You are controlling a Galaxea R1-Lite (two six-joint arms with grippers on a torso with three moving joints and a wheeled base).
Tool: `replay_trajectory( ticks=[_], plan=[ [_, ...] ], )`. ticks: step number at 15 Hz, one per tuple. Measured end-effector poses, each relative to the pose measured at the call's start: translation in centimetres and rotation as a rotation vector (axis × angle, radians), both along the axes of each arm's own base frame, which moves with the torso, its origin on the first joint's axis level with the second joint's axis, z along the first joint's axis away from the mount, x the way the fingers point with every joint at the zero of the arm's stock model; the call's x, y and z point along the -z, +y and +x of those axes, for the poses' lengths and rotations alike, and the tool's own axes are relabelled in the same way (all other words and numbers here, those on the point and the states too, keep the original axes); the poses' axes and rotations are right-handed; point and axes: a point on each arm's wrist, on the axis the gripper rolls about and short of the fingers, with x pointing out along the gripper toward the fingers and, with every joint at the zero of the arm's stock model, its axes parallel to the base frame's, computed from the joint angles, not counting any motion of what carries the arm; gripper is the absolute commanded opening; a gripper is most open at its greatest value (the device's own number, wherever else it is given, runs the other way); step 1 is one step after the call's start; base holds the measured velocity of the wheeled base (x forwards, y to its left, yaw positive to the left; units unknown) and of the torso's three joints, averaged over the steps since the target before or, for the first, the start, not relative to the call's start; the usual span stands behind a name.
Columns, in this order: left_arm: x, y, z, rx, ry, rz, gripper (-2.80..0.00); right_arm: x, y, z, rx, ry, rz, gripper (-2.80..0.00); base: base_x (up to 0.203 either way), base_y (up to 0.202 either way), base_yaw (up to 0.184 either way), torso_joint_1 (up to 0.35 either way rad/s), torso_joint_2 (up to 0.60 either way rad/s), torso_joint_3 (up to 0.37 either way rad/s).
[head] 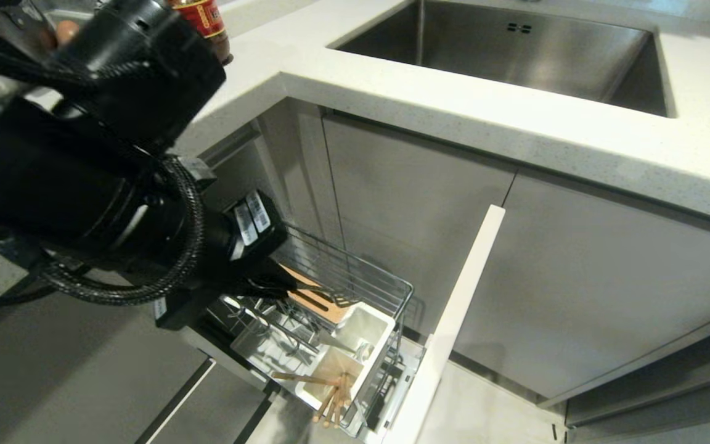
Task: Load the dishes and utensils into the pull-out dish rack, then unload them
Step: Take the fork out of the cupboard
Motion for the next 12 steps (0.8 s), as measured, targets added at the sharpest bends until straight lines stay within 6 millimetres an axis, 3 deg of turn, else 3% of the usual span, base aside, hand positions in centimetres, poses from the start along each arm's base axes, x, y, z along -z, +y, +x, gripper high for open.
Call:
replay_trajectory(
  ticks=[4, 12],
  plan=[
    [-3.9, 2.9, -3.1, 0.026, -0.130, -0.110, -2.80, 0.0, 0.0, 0.0, 0.000, 0.000, 0.000, -2.80, 0.000, 0.000, 0.000, 0.000, 0.00, 0.000],
    [-11.0, 12.3, -11.1, -0.001, -0.617, -0.316, -2.80, 0.0, 0.0, 0.0, 0.000, 0.000, 0.000, -2.80, 0.000, 0.000, 0.000, 0.000, 0.00, 0.000]
  ],
)
